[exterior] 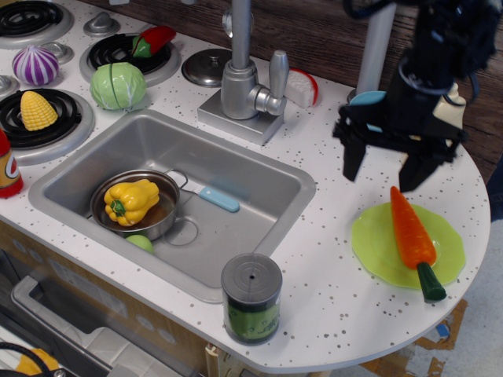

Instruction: Take carrot off plate

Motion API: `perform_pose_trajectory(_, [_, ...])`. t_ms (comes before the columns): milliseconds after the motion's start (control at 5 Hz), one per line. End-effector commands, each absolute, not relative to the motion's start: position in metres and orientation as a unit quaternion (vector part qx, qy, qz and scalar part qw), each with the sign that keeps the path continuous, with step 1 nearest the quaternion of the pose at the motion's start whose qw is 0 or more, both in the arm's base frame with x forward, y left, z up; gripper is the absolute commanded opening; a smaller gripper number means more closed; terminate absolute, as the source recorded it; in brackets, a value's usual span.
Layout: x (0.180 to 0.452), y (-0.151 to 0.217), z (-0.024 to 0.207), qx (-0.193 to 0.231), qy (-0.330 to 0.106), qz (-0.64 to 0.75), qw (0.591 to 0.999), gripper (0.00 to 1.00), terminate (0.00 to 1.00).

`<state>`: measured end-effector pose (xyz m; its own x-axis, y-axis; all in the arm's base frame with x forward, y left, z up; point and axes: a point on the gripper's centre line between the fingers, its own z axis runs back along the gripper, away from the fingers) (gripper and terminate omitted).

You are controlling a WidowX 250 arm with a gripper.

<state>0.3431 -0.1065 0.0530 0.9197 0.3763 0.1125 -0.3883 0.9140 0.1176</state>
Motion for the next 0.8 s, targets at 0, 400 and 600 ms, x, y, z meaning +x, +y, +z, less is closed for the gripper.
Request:
perform_pose_trajectory(0, [0.343, -0.121, 0.062, 0.031, -0.074, 0.232, 0.969, 1.0, 0.0])
perform_pose_trajectory(400, [0.337, -0.135, 0.047, -0.004, -0.09, 0.254, 0.963, 1.0, 0.0])
perform_pose_trajectory(600, [0.337, -0.141, 0.043, -0.015, -0.096, 0.248, 0.964, 1.0, 0.0])
